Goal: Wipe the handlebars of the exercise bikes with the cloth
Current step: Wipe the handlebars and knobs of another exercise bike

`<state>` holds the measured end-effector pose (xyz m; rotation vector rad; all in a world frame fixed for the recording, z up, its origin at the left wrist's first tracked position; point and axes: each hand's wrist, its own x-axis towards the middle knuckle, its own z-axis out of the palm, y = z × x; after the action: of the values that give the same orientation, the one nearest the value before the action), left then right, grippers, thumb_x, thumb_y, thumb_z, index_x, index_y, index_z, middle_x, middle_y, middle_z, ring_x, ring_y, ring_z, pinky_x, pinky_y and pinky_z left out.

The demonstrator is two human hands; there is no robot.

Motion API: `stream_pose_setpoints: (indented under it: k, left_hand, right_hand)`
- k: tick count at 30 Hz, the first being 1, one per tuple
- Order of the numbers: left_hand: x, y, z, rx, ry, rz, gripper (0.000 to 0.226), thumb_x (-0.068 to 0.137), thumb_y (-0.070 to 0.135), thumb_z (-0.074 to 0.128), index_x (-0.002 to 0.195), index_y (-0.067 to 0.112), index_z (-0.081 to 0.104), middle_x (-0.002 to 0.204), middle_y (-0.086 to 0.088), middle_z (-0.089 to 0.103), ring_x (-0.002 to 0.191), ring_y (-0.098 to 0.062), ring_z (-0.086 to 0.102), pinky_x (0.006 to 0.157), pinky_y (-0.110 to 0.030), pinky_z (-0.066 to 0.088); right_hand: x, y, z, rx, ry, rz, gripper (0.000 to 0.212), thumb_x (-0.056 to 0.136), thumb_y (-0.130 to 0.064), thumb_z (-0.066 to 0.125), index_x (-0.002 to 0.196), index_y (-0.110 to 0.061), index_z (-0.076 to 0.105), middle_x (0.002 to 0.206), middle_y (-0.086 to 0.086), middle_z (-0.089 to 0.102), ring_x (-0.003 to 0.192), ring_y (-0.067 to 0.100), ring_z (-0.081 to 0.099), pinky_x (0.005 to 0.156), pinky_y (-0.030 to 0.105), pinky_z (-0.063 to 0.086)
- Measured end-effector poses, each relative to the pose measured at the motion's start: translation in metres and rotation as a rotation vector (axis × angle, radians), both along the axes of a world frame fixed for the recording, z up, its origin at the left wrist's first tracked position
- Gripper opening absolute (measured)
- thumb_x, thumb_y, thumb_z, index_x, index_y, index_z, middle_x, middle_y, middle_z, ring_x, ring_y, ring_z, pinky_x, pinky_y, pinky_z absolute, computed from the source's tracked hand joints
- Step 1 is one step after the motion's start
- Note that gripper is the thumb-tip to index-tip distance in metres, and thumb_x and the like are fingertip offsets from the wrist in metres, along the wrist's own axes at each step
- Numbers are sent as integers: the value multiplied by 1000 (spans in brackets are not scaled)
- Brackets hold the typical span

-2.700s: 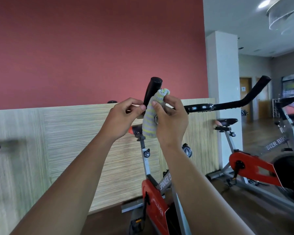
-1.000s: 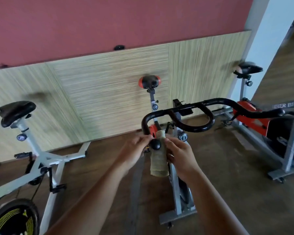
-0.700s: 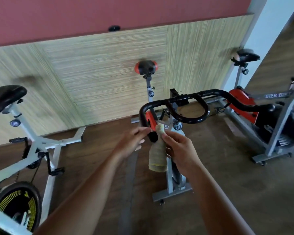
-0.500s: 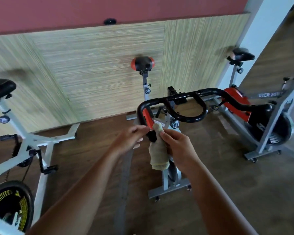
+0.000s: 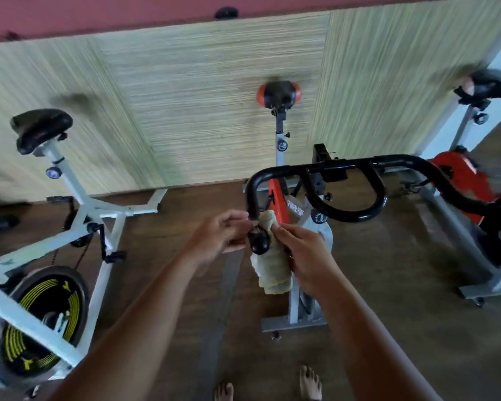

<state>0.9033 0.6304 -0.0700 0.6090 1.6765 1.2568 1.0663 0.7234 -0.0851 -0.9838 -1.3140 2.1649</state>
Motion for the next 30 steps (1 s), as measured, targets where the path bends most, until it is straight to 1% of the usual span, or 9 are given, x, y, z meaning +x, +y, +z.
stream_pose_setpoints:
  k: [3,6,11,15,20,22,26,28,30]
  left_hand:
    - [9,8,1,-39,25,74,29,94,15,65,121,6,63,110,-11,70,86,-10,70,67,-18,56]
    - [13,13,3,-75,27,138,30,94,15,66,121,3,64,107,-11,70,85,-9,71,66,-17,55]
    - [18,15,6,-109,12,169,26,92,17,68,115,4,69,100,-9,76,90,-13,74,67,-18,56]
    - [22,17,11,-119,18,178,21,93,18,67,110,7,72,97,-8,76,79,-6,73,62,-15,54]
    - [20,21,11,-130,3,182,8,92,15,68,95,14,75,84,1,77,75,-4,73,58,-12,52]
    - [18,23,11,-137,-7,188,10,91,15,69,100,13,74,88,0,77,76,-5,73,58,-11,52]
    - [11,27,9,-168,-32,203,31,89,18,72,120,16,65,104,-5,75,80,-5,74,56,-12,52]
    - [7,29,7,-178,-31,187,38,88,20,74,124,16,64,106,-5,76,89,-10,74,63,-18,54]
    - [5,31,6,-190,-21,188,39,87,22,75,125,17,65,106,-4,76,93,-12,74,65,-19,54]
  right_hand:
    - [-5,7,-5,-72,-20,7,21,97,-23,63,100,-7,76,94,23,74,83,37,71,77,53,58]
    - [-15,16,-15,-111,-88,3,21,95,-27,66,96,-9,77,97,24,74,90,42,72,81,61,55]
    - [-24,23,-29,-205,-137,26,26,98,-29,63,96,-6,75,98,24,74,89,40,73,84,59,57]
    - [-25,24,-34,-303,-132,35,27,100,-26,59,102,-3,72,99,19,75,93,38,73,83,53,60]
    - [-49,31,-41,-269,-183,-40,22,99,-26,60,103,-9,74,97,14,77,89,31,75,84,53,60]
    - [-57,37,-43,-247,-192,-60,20,99,-24,60,102,-9,74,97,15,77,88,30,75,81,51,61]
    - [-51,39,-45,-261,-129,-19,17,98,-20,63,105,-8,72,97,15,77,82,27,75,65,35,61]
    - [-48,38,-46,-271,-93,-20,16,95,-18,66,106,-8,72,98,17,76,87,31,75,73,40,62]
    - [-50,39,-45,-277,-77,-40,17,94,-15,68,107,-6,72,99,18,76,91,34,74,79,45,62]
